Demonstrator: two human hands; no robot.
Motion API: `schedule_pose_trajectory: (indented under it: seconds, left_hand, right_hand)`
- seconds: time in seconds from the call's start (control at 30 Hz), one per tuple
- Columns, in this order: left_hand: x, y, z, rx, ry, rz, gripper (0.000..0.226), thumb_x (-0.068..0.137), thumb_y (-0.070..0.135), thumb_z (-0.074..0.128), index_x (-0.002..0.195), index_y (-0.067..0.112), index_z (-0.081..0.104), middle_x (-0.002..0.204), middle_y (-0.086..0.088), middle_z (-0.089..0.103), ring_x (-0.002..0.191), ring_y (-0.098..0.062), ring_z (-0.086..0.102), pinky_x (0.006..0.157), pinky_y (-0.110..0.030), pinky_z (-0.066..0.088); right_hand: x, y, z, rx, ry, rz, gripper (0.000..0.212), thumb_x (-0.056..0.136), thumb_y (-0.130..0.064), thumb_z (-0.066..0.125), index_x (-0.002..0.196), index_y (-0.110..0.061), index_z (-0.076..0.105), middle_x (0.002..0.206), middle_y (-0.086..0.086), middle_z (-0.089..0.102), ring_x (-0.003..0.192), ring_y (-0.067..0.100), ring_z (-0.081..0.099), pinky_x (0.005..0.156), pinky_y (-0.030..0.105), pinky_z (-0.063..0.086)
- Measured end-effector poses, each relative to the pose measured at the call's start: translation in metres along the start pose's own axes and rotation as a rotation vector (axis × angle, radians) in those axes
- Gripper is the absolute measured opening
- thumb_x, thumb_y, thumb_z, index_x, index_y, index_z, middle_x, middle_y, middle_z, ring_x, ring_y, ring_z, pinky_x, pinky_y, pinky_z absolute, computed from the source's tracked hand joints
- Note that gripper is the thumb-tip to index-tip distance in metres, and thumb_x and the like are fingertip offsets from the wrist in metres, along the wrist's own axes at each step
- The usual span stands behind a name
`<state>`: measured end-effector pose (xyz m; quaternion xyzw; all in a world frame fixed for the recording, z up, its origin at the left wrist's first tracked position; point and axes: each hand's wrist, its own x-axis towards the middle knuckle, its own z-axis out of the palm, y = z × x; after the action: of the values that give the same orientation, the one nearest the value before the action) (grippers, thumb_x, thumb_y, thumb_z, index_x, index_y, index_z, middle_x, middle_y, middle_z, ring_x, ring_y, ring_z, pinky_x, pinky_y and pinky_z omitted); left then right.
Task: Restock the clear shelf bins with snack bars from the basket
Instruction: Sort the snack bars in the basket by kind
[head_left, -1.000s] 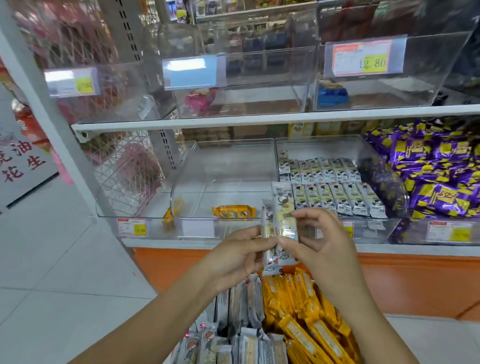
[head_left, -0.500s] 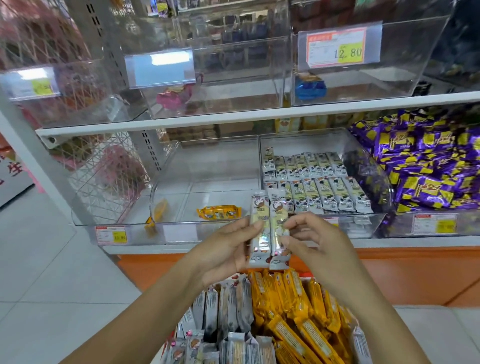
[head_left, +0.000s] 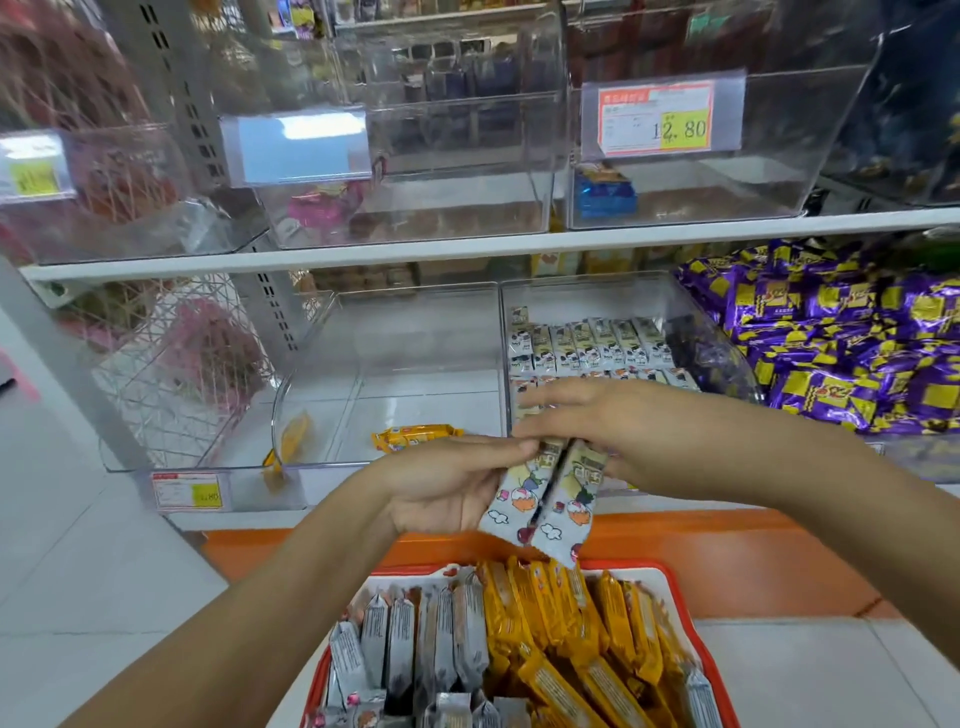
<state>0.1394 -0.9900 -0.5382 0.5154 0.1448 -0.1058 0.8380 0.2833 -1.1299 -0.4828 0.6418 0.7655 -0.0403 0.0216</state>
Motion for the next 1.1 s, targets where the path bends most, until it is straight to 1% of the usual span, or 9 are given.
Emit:
schedule_pose_trajectory:
  seconds: [0.13, 0.33, 0.43, 0.57, 0.7, 0.77, 0.83, 0.97, 1.1]
  left_hand:
    - [0.010, 0.008, -0.001, 0.009, -0.062, -0.041, 0.037, 0.081, 0.019, 0.068, 0.115, 0.006, 0.063, 0.115, -0.011, 0.066, 0.102, -0.019, 0.065, 0.093, -0.034, 0.051]
    - [0.018, 0.035, -0.005, -0.018, -0.058, 0.009, 0.053, 0.072, 0.029, 0.071, 0.116, 0.004, 0.057, 0.109, -0.017, 0.068, 0.096, -0.027, 0.068, 0.081, -0.040, 0.058]
    - [0.022, 0.052, -0.010, 0.035, 0.172, 0.136, 0.033, 0.085, 0.028, 0.060, 0.107, 0.004, 0.060, 0.101, -0.018, 0.070, 0.088, -0.026, 0.070, 0.077, -0.035, 0.059]
    - [0.035, 0.058, -0.017, 0.497, 0.792, 0.425, 0.024, 0.094, 0.016, 0.055, 0.117, 0.010, 0.062, 0.122, -0.009, 0.063, 0.107, -0.018, 0.060, 0.096, -0.028, 0.047]
    - [0.051, 0.044, -0.022, 0.842, 0.779, 0.224, 0.055, 0.092, 0.023, 0.060, 0.140, 0.005, 0.043, 0.143, -0.009, 0.047, 0.128, -0.021, 0.047, 0.105, -0.027, 0.034]
    - [0.057, 0.037, -0.024, 0.898, 0.730, 0.173, 0.050, 0.092, 0.026, 0.060, 0.137, 0.008, 0.048, 0.137, -0.012, 0.053, 0.110, -0.025, 0.059, 0.085, -0.026, 0.048]
    - [0.058, 0.034, -0.024, 0.900, 0.716, 0.202, 0.035, 0.093, 0.022, 0.058, 0.126, 0.011, 0.058, 0.120, -0.014, 0.063, 0.096, -0.034, 0.060, 0.053, -0.016, 0.040]
    - [0.055, 0.033, -0.026, 0.853, 0.680, 0.251, 0.031, 0.093, 0.020, 0.057, 0.124, 0.015, 0.059, 0.117, -0.006, 0.066, 0.098, -0.021, 0.061, 0.064, -0.017, 0.042]
    - [0.052, 0.031, -0.027, 0.793, 0.622, 0.252, 0.035, 0.095, 0.019, 0.054, 0.130, 0.016, 0.054, 0.120, -0.002, 0.063, 0.079, -0.003, 0.055, 0.047, -0.001, 0.035]
  right_hand:
    - [-0.003, 0.011, -0.003, -0.034, 0.030, -0.050, 0.059, 0.088, -0.010, 0.059, 0.141, -0.028, 0.040, 0.144, -0.012, 0.040, 0.130, 0.005, 0.035, 0.110, 0.020, 0.025]
    - [-0.006, 0.041, -0.004, -0.156, 0.088, 0.062, 0.068, 0.080, -0.037, 0.067, 0.138, -0.039, 0.033, 0.128, -0.016, 0.032, 0.108, 0.002, 0.024, 0.081, 0.014, 0.034]
    - [0.005, 0.068, -0.004, 0.027, 0.170, 0.228, 0.071, 0.072, -0.037, 0.076, 0.134, -0.029, 0.042, 0.112, -0.016, 0.040, 0.105, 0.006, 0.033, 0.082, 0.019, 0.029]
    - [0.036, 0.112, 0.009, 0.218, 0.153, 0.633, 0.065, 0.075, -0.038, 0.075, 0.129, -0.016, 0.047, 0.116, 0.000, 0.059, 0.095, 0.017, 0.055, 0.078, 0.027, 0.045]
    - [0.078, 0.136, 0.027, 0.333, 0.099, 0.910, 0.042, 0.083, -0.041, 0.067, 0.104, -0.006, 0.056, 0.088, 0.004, 0.066, 0.068, 0.013, 0.058, 0.061, 0.026, 0.047]
    - [0.101, 0.140, 0.034, 0.315, 0.057, 0.961, 0.046, 0.085, -0.052, 0.062, 0.093, -0.006, 0.059, 0.080, 0.003, 0.060, 0.071, 0.016, 0.057, 0.065, 0.026, 0.045]
    - [0.123, 0.142, 0.040, 0.334, 0.064, 1.013, 0.050, 0.085, -0.057, 0.058, 0.089, -0.007, 0.059, 0.085, 0.006, 0.059, 0.076, 0.021, 0.057, 0.071, 0.027, 0.046]
    - [0.156, 0.142, 0.052, 0.429, 0.163, 1.109, 0.085, 0.088, -0.067, 0.044, 0.138, 0.000, 0.036, 0.135, 0.018, 0.043, 0.122, 0.033, 0.047, 0.093, 0.040, 0.046]
    - [0.160, 0.138, 0.051, 0.543, 0.216, 1.082, 0.086, 0.090, -0.061, 0.047, 0.150, -0.007, 0.018, 0.150, 0.019, 0.024, 0.135, 0.037, 0.035, 0.098, 0.040, 0.042]
